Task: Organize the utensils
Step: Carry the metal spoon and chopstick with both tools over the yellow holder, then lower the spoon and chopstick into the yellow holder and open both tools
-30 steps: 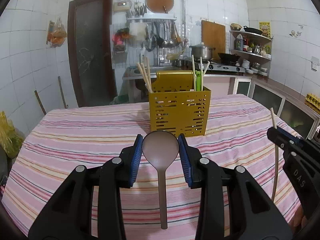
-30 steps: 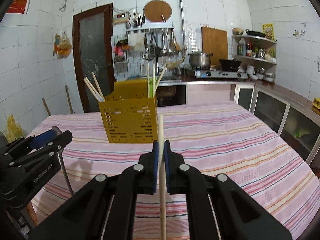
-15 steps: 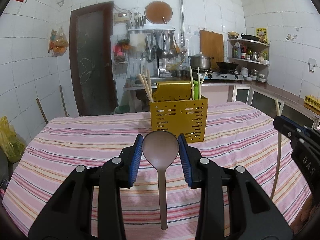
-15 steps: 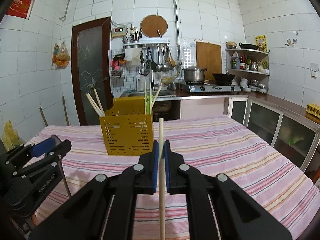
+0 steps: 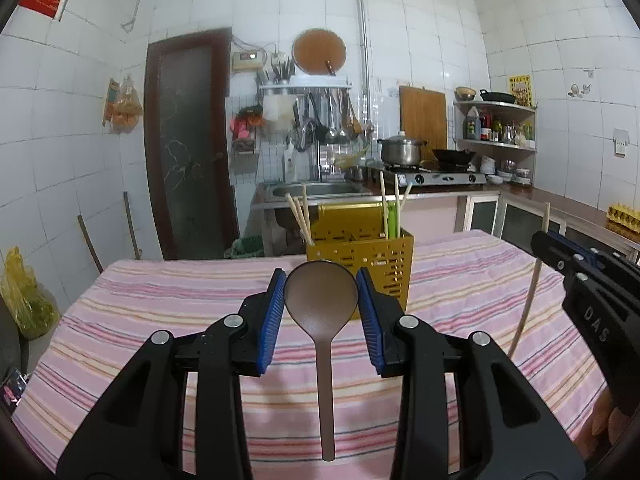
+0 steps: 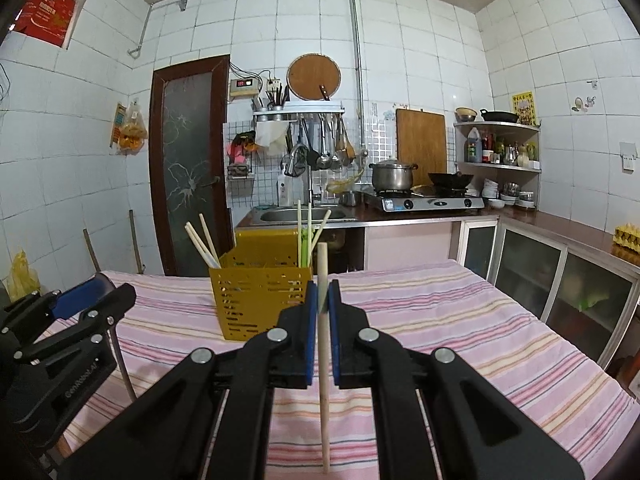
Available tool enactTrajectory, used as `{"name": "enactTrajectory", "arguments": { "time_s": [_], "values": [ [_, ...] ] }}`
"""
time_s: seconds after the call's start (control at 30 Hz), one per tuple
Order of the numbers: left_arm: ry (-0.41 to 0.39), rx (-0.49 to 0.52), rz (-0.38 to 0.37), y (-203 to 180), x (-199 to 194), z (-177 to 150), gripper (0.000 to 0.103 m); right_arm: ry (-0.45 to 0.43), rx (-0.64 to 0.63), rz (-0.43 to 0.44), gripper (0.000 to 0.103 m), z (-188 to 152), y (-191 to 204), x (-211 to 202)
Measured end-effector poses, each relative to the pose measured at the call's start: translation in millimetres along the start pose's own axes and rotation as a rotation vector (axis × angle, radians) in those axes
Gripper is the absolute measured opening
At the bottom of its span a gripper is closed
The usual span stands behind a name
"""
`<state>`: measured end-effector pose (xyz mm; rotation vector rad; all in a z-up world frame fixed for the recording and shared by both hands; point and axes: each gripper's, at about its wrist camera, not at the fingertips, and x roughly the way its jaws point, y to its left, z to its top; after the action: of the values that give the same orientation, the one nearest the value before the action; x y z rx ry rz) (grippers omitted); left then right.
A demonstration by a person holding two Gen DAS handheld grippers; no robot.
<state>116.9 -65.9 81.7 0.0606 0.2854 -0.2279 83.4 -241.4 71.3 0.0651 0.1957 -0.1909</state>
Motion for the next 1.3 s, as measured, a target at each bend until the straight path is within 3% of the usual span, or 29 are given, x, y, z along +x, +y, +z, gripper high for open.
{"name": "enactTrajectory", "arguments": {
  "time_s": [0.63, 1.03, 1.3],
  "values": [
    [-0.067, -0.034, -0.054, 11.8, 10.0, 48.1, 0.035, -0.061, -0.014, 0.018, 0.006, 39.7, -1.8, 17.3],
    [-0.195, -0.05, -0.101, 8.9, 39.6, 128.1, 0.035, -0.173, 0.017, 0.033, 0.006, 120.9, -2.4, 61.6],
    [-0.226, -0.078, -0.096, 12.0, 100.3, 157.9, 0.035, -0.221, 0.055, 0.094, 0.006, 164.9, 4.8, 111.4]
  ]
}}
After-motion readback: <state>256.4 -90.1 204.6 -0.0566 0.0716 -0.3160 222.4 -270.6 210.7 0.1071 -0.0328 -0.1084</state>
